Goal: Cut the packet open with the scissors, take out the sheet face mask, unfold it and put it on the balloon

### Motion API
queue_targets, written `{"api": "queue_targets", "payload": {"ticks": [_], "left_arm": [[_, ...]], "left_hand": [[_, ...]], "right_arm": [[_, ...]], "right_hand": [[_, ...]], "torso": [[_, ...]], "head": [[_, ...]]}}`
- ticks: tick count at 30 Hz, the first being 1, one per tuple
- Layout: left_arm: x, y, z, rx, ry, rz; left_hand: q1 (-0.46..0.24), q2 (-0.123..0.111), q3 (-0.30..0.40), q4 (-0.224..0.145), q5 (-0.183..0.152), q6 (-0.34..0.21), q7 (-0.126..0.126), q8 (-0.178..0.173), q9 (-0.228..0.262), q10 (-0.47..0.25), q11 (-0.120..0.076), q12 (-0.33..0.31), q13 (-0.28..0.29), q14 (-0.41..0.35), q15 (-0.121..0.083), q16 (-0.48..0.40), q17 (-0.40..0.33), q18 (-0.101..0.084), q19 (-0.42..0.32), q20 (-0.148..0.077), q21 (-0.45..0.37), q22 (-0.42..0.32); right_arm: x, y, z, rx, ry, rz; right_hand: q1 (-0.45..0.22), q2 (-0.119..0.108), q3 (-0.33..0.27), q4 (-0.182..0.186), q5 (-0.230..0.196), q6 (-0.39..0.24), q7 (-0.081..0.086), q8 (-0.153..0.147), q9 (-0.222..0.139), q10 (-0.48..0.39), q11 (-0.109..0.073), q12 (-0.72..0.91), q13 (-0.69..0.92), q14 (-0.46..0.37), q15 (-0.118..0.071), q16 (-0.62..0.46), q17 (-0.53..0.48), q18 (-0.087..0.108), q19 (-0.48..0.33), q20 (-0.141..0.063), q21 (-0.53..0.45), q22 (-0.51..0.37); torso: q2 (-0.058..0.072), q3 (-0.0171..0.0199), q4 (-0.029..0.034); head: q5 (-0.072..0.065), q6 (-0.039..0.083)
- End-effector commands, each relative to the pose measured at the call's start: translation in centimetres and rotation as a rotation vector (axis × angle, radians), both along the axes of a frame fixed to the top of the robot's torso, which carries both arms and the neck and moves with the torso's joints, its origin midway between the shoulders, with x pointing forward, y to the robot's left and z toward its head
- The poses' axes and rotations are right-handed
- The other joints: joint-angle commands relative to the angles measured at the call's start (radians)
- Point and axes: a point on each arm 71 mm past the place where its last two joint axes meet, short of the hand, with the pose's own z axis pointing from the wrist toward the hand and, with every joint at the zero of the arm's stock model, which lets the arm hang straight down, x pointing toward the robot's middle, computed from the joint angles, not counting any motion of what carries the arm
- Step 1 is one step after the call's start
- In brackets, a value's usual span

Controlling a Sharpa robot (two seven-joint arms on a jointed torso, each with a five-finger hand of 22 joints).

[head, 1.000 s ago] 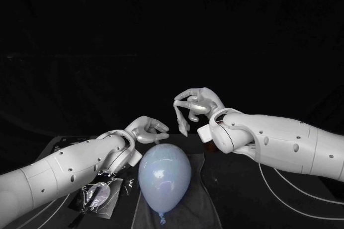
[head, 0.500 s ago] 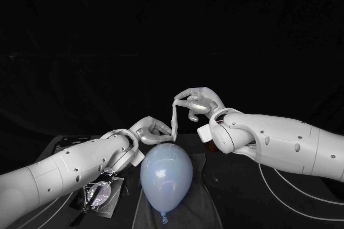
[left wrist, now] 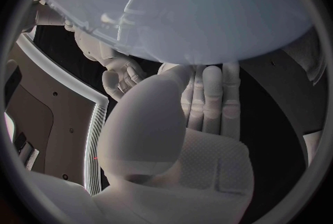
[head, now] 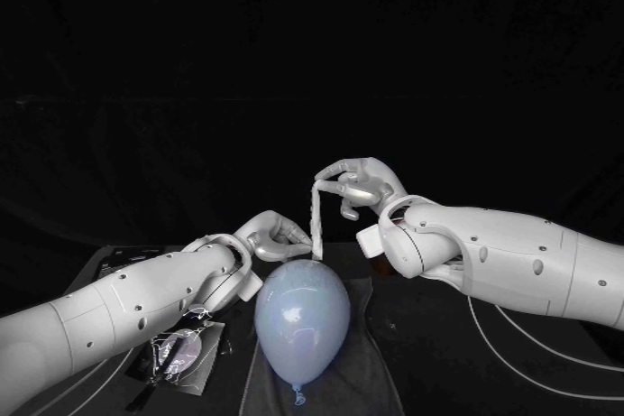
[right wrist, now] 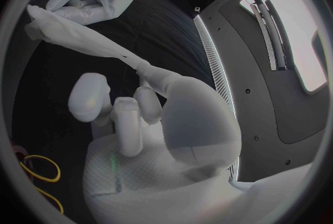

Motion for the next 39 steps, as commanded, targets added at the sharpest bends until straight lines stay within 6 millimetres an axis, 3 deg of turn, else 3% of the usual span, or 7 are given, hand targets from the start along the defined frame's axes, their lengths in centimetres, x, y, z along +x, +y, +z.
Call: {"api": "queue_targets", "payload": {"ticks": [1,12,14,19,21,32,39], "left_arm": [[0.02,-0.14,0.29,-0.034,-0.016,0.006],[0.03,-0.06,0.34,-0.049,-0.014,0.014],[0.00,-0.08,0.37,-0.053,-0.014,0.013],[-0.10,-0.16,0.45,-0.061,-0.020,0.011],[-0.12,-0.18,0.49,-0.063,-0.023,0.011],[-0.32,-0.58,0.65,-0.077,-0.035,-0.001],[-0.30,-0.60,0.67,-0.079,-0.036,0.008]], "left_hand": [[-0.004,0.012,0.012,-0.005,0.000,0.001,-0.002,0.010,0.017,0.015,-0.004,-0.013,-0.003,0.016,-0.002,0.011,0.015,0.015,0.003,-0.007,0.011,0.011],[-0.021,0.013,0.035,-0.014,0.000,-0.015,0.000,0.016,0.033,0.024,-0.001,-0.039,-0.004,0.044,-0.002,0.028,0.063,0.013,0.003,-0.011,0.029,0.029],[-0.043,-0.003,0.027,-0.007,0.000,-0.045,0.005,0.000,0.030,0.012,0.007,-0.052,-0.005,0.040,0.006,0.029,0.060,0.010,-0.001,-0.007,0.029,0.032],[-0.099,-0.084,-0.020,0.010,0.000,-0.104,0.025,-0.041,0.016,-0.001,0.024,-0.053,0.003,0.040,0.021,0.038,0.076,0.009,-0.008,0.004,0.023,0.031],[-0.108,-0.096,-0.031,0.014,0.000,-0.112,0.028,-0.045,0.015,-0.007,0.026,-0.048,0.007,0.038,0.023,0.040,0.076,0.009,-0.009,0.007,0.021,0.031],[-0.142,-0.126,-0.087,0.039,0.000,-0.128,0.031,-0.049,0.020,-0.029,0.030,-0.002,0.040,0.042,0.028,0.059,0.107,0.013,-0.006,0.017,0.013,0.026],[-0.125,-0.109,-0.107,0.048,0.000,-0.119,0.027,-0.038,0.029,-0.042,0.025,0.046,0.072,0.059,0.025,0.076,0.147,0.014,0.001,0.016,0.012,0.025]], "right_arm": [[0.01,0.09,0.11,0.005,-0.009,0.011],[0.08,0.00,0.11,0.005,-0.009,0.006],[0.13,-0.03,0.11,0.005,-0.009,0.003],[0.28,-0.09,0.10,0.004,-0.011,-0.006],[0.33,-0.11,0.10,0.004,-0.011,-0.008],[0.39,-0.02,0.10,0.004,-0.010,-0.010],[0.29,0.17,0.10,0.005,-0.009,-0.005]], "right_hand": [[-0.006,0.002,0.006,0.002,0.007,0.006,0.000,0.003,0.001,0.002,0.000,0.002,0.001,0.080,-0.001,0.003,0.161,0.016,-0.004,0.002,-0.004,0.130],[-0.006,0.002,0.006,0.002,0.007,0.006,0.000,0.003,0.001,0.002,0.000,0.002,0.001,0.080,-0.001,0.003,0.161,0.016,-0.004,0.002,-0.004,0.130],[-0.006,0.002,0.006,0.002,0.007,0.006,0.000,0.003,0.001,0.002,0.000,0.002,0.001,0.080,-0.001,0.003,0.161,0.016,-0.004,0.002,-0.004,0.130],[-0.007,0.002,0.007,0.002,0.007,0.005,0.000,0.003,0.001,0.002,0.000,0.003,0.002,0.079,-0.001,0.002,0.161,0.016,-0.004,0.002,-0.004,0.130],[-0.007,0.002,0.007,0.002,0.007,0.005,0.000,0.003,0.001,0.002,0.000,0.003,0.002,0.079,-0.001,0.002,0.161,0.016,-0.004,0.002,-0.004,0.130],[-0.007,0.002,0.007,0.002,0.007,0.005,0.000,0.003,0.001,0.002,0.000,0.003,0.002,0.079,-0.001,0.002,0.161,0.016,-0.004,0.002,-0.004,0.130],[-0.007,0.002,0.007,0.002,0.007,0.005,0.000,0.003,0.001,0.002,0.000,0.003,0.002,0.079,-0.001,0.002,0.161,0.016,-0.004,0.002,-0.004,0.130]], "torso": [[0.000,0.0007,0.0001],[0.000,-0.0001,-0.0006],[0.000,0.0000,0.0001],[0.000,-0.0001,0.0001],[0.000,-0.0002,0.0000],[0.000,-0.0003,0.0005],[0.000,0.0007,-0.0004]], "head": [[-0.001,-0.001],[-0.002,-0.001],[-0.002,-0.002],[-0.005,-0.002],[-0.005,-0.002],[-0.005,-0.002],[-0.005,-0.001]]}}
